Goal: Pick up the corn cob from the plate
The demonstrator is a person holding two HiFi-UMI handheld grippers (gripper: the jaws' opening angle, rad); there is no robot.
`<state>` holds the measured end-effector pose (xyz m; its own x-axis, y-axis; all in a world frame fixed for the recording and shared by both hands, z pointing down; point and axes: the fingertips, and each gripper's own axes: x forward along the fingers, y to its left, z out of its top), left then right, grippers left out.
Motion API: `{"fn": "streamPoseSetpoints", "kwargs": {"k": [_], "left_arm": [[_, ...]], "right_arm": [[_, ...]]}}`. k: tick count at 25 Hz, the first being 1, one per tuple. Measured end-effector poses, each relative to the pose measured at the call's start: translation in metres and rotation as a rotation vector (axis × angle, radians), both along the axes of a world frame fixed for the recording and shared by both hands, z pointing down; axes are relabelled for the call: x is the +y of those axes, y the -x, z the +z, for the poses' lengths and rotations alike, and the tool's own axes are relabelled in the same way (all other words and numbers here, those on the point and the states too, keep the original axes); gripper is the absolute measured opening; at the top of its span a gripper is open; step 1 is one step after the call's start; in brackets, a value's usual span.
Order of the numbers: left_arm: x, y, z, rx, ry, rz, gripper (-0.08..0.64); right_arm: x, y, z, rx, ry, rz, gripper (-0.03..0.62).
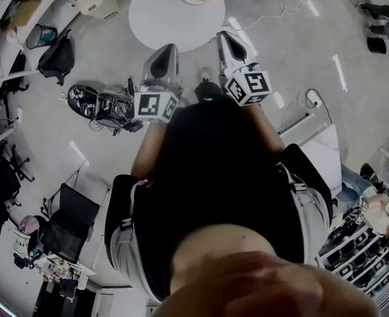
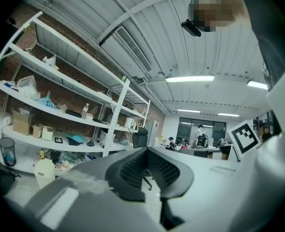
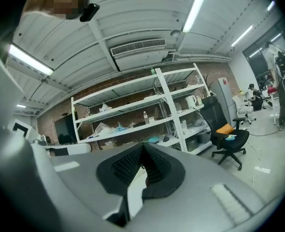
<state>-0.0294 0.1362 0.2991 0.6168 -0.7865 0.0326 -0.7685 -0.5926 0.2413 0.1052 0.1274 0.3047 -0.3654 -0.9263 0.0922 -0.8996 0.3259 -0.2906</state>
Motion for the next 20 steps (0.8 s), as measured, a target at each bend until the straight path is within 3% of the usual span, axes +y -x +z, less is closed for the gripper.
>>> {"fn": "streamPoseSetpoints", "kwargs": {"k": [11,20], "left_arm": [[-0.051,-0.041,0.0,-0.016,0.005,-0.068,0.002],[-0.071,-0.047,0.002,-0.039,0.016,-0.124,0.002]], "right_arm": [[-0.054,-0.033,0.009,-0.018,0.018,-0.079,0.006],[-0.087,-0.041,0.015,-0.026,0.026,-0.13,0.006]]}}
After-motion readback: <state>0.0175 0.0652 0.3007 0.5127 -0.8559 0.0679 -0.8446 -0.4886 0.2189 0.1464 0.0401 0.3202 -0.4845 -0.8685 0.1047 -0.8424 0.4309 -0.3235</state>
